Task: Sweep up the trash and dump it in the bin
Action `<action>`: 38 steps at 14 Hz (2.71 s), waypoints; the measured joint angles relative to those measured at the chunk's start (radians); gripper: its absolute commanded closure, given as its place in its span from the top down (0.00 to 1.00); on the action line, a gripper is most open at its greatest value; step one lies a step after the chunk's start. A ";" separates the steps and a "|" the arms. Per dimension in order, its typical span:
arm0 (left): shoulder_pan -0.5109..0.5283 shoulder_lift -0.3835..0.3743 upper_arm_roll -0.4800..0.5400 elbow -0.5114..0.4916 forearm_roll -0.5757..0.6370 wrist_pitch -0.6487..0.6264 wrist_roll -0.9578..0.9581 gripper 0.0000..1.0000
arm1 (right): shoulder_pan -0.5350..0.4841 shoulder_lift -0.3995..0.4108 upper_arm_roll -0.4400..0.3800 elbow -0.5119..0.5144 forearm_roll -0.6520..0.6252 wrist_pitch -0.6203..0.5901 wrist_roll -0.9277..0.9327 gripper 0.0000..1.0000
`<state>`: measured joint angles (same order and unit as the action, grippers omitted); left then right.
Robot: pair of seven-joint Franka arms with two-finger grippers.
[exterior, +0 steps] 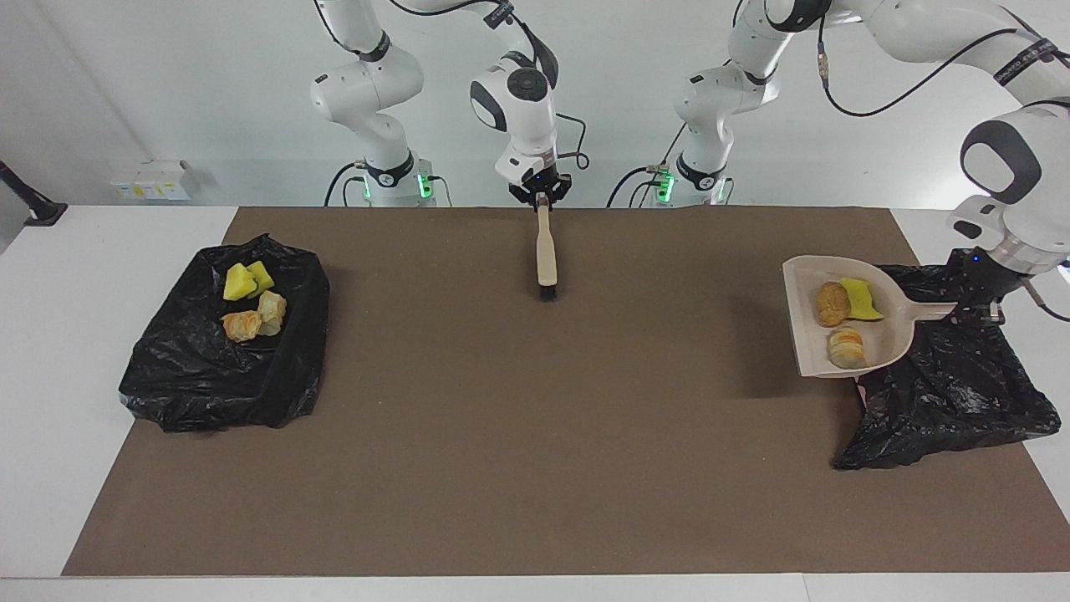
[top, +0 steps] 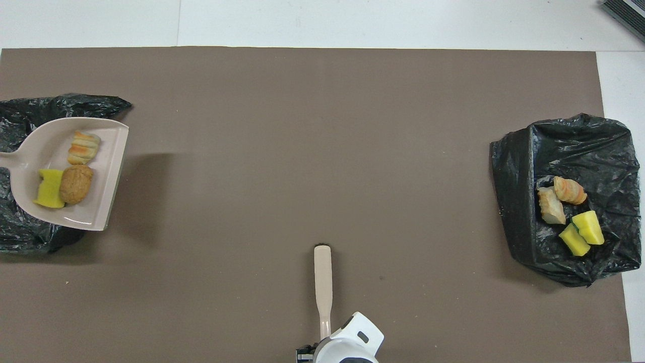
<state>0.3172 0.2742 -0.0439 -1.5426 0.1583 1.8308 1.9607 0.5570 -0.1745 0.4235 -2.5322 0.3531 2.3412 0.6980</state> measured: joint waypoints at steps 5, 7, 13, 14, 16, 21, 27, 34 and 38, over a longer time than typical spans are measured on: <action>0.066 0.019 -0.003 0.051 0.186 0.081 -0.004 0.00 | -0.011 0.025 -0.005 0.045 -0.003 0.011 -0.003 1.00; 0.051 0.019 -0.012 0.050 0.335 0.139 -0.079 0.00 | -0.074 0.034 -0.008 0.090 -0.044 0.016 -0.008 1.00; 0.032 0.016 -0.016 0.017 0.591 0.238 -0.245 0.00 | -0.338 0.043 -0.020 0.190 -0.231 0.008 -0.046 1.00; 0.032 0.015 -0.016 0.015 0.622 0.243 -0.246 0.00 | -0.366 0.044 -0.021 0.209 -0.247 -0.008 -0.059 1.00; 0.032 0.009 -0.015 0.009 0.696 0.278 -0.248 0.00 | -0.394 0.046 -0.022 0.247 -0.260 -0.046 -0.075 1.00; 0.030 -0.039 -0.016 -0.026 0.892 0.347 -0.293 0.00 | -0.408 0.046 -0.022 0.317 -0.276 -0.138 -0.077 1.00; -0.003 -0.107 -0.019 -0.056 1.018 0.353 -0.345 0.00 | -0.494 0.045 -0.025 0.411 -0.302 -0.254 -0.159 1.00; -0.088 -0.167 -0.020 -0.129 1.123 0.235 -0.523 0.00 | -0.616 0.041 -0.089 0.578 -0.303 -0.461 -0.403 1.00; -0.122 -0.170 -0.022 -0.137 0.978 0.161 -0.524 0.00 | -0.497 0.037 -0.359 0.657 -0.304 -0.565 -0.461 1.00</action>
<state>0.1951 0.1044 -0.0657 -1.6796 1.1367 1.9918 1.4368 0.0598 -0.1379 0.0648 -1.8747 0.0496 1.7757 0.2370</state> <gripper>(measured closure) 0.687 0.000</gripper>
